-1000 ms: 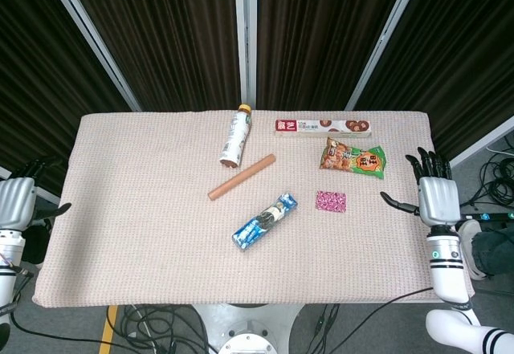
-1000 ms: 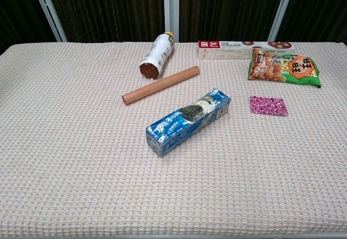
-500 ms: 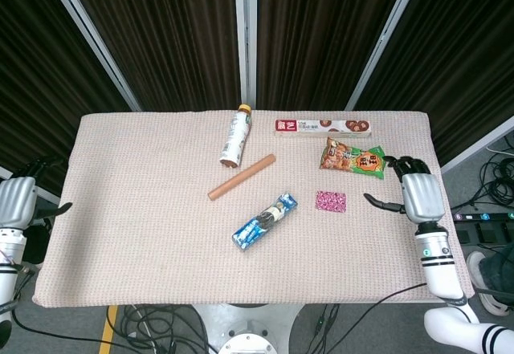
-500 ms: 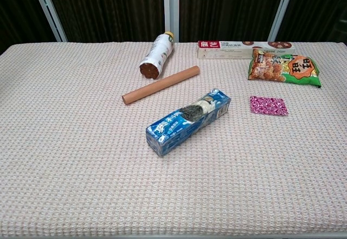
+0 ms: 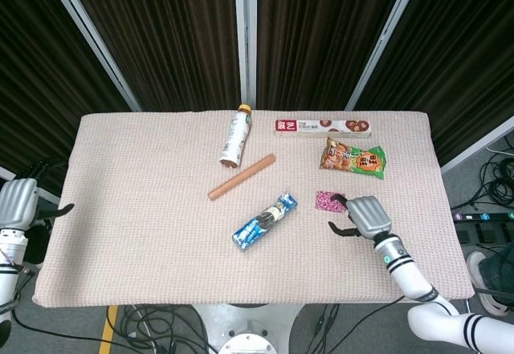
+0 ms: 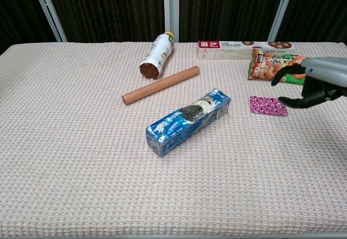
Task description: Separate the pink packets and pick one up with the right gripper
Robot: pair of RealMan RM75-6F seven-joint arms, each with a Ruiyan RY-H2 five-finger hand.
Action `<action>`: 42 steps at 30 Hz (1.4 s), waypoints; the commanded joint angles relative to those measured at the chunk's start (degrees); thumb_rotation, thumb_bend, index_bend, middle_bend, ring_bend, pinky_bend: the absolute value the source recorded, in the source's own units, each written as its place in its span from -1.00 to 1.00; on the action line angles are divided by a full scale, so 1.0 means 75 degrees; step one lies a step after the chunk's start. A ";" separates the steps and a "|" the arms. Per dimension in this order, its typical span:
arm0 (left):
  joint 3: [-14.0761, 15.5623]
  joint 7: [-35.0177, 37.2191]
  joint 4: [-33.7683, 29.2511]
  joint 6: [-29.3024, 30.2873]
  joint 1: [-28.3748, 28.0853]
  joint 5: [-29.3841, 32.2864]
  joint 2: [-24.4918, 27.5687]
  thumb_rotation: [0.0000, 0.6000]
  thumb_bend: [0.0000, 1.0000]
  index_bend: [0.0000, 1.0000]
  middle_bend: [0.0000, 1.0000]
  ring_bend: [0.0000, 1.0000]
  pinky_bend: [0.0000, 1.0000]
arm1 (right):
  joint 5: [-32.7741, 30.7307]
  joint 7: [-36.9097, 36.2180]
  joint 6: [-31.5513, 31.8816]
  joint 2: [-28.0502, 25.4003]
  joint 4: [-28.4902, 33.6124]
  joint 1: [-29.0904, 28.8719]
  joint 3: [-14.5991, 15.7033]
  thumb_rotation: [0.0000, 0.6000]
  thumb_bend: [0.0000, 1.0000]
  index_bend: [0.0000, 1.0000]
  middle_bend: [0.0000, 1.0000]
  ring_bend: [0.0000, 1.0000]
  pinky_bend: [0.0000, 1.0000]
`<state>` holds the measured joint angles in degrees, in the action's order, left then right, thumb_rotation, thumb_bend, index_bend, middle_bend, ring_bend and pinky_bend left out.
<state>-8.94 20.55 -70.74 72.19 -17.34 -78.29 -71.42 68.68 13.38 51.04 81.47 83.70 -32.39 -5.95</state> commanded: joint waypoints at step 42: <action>0.0452 0.0319 0.0129 0.0197 0.0114 -0.0578 -0.0024 1.00 -0.99 -0.44 -0.41 -0.53 -0.48 | -0.2529 0.1894 -0.0622 0.1767 -0.1719 -0.0843 -0.0133 -0.22 -0.42 -0.62 1.00 1.00 1.00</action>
<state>-5.54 22.93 -69.77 73.67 -16.48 -82.61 -71.60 49.71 27.59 46.38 94.74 70.79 -38.70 -6.95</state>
